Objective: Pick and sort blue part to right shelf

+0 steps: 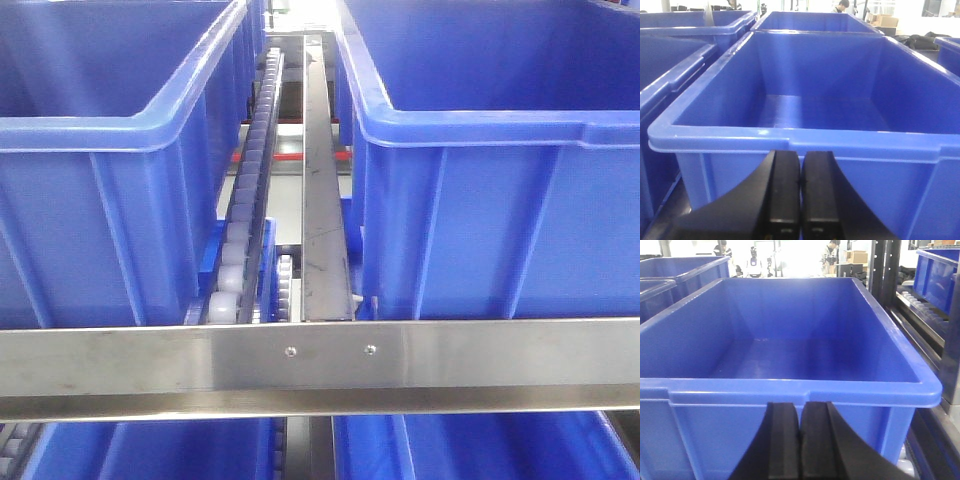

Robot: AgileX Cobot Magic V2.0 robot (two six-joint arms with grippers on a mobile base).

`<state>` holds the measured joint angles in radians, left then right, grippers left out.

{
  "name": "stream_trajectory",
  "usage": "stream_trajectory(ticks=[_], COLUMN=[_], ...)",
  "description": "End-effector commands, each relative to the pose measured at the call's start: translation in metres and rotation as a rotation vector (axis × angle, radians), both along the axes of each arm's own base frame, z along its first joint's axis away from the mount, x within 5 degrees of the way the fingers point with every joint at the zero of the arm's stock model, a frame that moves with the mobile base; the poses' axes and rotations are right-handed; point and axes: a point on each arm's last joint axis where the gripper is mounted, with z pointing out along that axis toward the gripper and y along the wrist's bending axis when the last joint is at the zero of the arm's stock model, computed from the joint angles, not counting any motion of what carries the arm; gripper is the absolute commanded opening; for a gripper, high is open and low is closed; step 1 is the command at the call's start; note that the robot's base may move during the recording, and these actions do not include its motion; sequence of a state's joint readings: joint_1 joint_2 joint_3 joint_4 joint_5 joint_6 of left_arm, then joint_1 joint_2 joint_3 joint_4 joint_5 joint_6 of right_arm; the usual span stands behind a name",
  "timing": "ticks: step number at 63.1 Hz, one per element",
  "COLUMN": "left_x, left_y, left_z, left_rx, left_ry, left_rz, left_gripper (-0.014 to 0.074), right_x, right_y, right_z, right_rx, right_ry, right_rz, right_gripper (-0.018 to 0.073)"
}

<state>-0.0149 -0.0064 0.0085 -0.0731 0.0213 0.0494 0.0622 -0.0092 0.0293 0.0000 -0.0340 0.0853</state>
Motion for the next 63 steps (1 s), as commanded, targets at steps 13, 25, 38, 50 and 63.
stream_trajectory(ticks=[13,25,38,50,63], left_x=[-0.0017,-0.0017,-0.0017,-0.0017,-0.0017], left_y=[0.0007,0.0007,0.0007,0.0007,0.0007], left_z=[0.002,0.002,0.002,0.002,0.002], left_rx=[-0.003,-0.003,-0.003,-0.003,-0.003], left_ry=[-0.091,-0.091,-0.091,-0.091,-0.091], left_rz=[0.008,0.008,0.008,0.008,0.008], left_gripper=[0.0133,0.0133,0.0133,0.0133,0.0133], right_x=[-0.0045,-0.0045,-0.0045,-0.0045,-0.0045], right_y=[-0.0005,-0.0005,-0.0005,-0.0005,-0.0005], right_z=[0.0161,0.0161,0.0161,0.0161,0.0161], right_rx=[-0.006,-0.006,-0.006,-0.006,-0.006], right_ry=[-0.133,-0.133,-0.133,-0.133,-0.133], right_rz=[-0.007,-0.007,-0.007,-0.007,-0.007], right_gripper=[0.0057,0.0057,0.0057,0.0057,0.0057])
